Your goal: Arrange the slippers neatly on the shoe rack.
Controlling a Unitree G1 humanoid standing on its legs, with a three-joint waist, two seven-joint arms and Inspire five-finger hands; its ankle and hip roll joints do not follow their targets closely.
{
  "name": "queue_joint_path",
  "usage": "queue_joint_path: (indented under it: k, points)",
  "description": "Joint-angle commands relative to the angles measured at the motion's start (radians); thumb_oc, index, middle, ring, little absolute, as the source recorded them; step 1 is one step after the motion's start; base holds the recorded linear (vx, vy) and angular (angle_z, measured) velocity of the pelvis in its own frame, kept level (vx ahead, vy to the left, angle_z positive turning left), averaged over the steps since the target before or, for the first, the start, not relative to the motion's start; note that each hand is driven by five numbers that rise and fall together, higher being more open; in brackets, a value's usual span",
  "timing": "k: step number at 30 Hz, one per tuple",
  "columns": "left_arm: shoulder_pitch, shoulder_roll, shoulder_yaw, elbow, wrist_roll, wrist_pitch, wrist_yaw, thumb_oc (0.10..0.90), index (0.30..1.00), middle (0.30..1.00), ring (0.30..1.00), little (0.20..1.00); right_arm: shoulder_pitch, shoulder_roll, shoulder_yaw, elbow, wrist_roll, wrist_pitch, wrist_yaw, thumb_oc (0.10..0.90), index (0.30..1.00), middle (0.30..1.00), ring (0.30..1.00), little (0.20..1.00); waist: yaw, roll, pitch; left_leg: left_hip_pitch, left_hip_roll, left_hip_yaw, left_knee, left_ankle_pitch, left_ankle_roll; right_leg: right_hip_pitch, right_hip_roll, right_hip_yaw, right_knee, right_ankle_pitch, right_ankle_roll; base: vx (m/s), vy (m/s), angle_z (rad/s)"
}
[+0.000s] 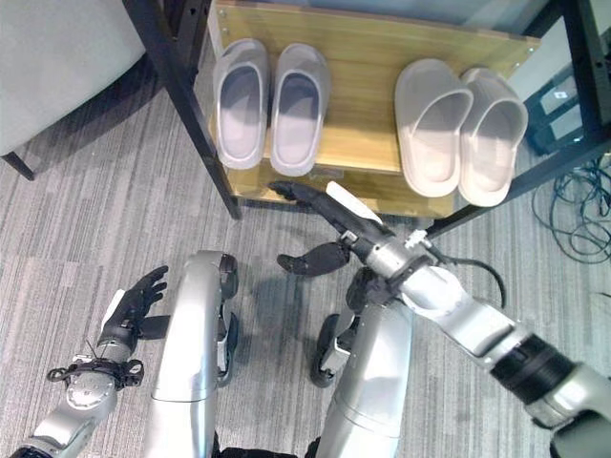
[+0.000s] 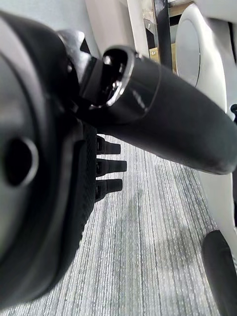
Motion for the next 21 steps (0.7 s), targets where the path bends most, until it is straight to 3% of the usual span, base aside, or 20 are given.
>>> queue_joint_path:
  k: [1, 5, 8, 12, 18, 21]
  points:
    - [0.018, -0.031, 0.021, -0.102, 0.027, -0.085, 0.024, 0.8, 0.9, 0.9, 0.9, 0.9, -0.003, -0.074, -0.136, -0.069, -0.046, -0.091, -0.057, 0.8, 0.9, 0.9, 0.9, 0.9, 0.03, -0.023, -0.04, -0.064, -0.055, 0.057, -0.204, 0.039, -0.014, -0.015, -0.018, 0.07, -0.113, 0.052, -0.046, 0.02, -0.067, 0.03]
    - [0.028, -0.042, 0.065, -0.103, 0.026, -0.091, 0.038, 0.8, 0.9, 0.9, 0.9, 0.9, 0.057, -0.054, -0.202, -0.058, -0.093, -0.08, -0.091, 0.8, 0.9, 0.9, 0.9, 0.9, 0.027, -0.043, -0.04, -0.064, -0.059, 0.06, -0.254, 0.056, -0.018, -0.015, -0.018, 0.07, -0.159, 0.075, -0.047, 0.02, -0.053, 0.02]
    - [0.01, -0.071, 0.127, -0.081, 0.026, -0.092, 0.046, 0.8, 0.9, 0.9, 0.9, 0.9, 0.127, 0.029, -0.312, -0.009, -0.186, -0.062, -0.145, 0.8, 0.9, 0.9, 0.9, 0.9, 0.026, -0.072, -0.04, -0.064, -0.065, 0.071, -0.388, 0.092, -0.016, -0.015, -0.004, 0.069, -0.281, 0.115, -0.043, 0.02, -0.058, -0.04]
    - [-0.062, -0.09, 0.158, -0.054, 0.028, -0.095, 0.044, 0.8, 0.9, 0.9, 0.9, 0.9, 0.103, 0.072, -0.362, 0.032, -0.28, -0.042, -0.19, 0.8, 0.9, 0.9, 0.9, 0.9, 0.027, -0.098, -0.04, -0.064, -0.081, 0.084, -0.549, 0.15, -0.016, -0.014, -0.002, 0.051, -0.431, 0.169, -0.041, -0.11, -0.034, -0.07]
    - [-0.248, -0.091, 0.189, -0.008, 0.079, -0.086, 0.043, 0.8, 0.9, 0.9, 0.9, 0.9, 0.104, 0.199, -0.428, 0.184, -0.398, -0.007, -0.225, 0.8, 0.9, 0.9, 0.9, 0.9, 0.008, -0.081, -0.04, -0.064, -0.104, 0.025, -0.868, 0.328, -0.008, 0.052, -0.021, -0.073, -0.761, 0.264, -0.021, -0.14, -0.008, 0.05]
    - [-0.292, -0.092, 0.186, -0.003, 0.087, -0.092, 0.031, 0.8, 0.9, 0.9, 0.9, 0.9, 0.091, 0.253, -0.414, 0.244, -0.425, 0.0, -0.223, 0.8, 0.9, 0.9, 0.9, 0.9, 0.002, -0.072, -0.041, -0.064, -0.111, 0.005, -0.945, 0.385, -0.009, 0.07, -0.025, -0.115, -0.849, 0.294, -0.013, -0.08, -0.021, 0.26]
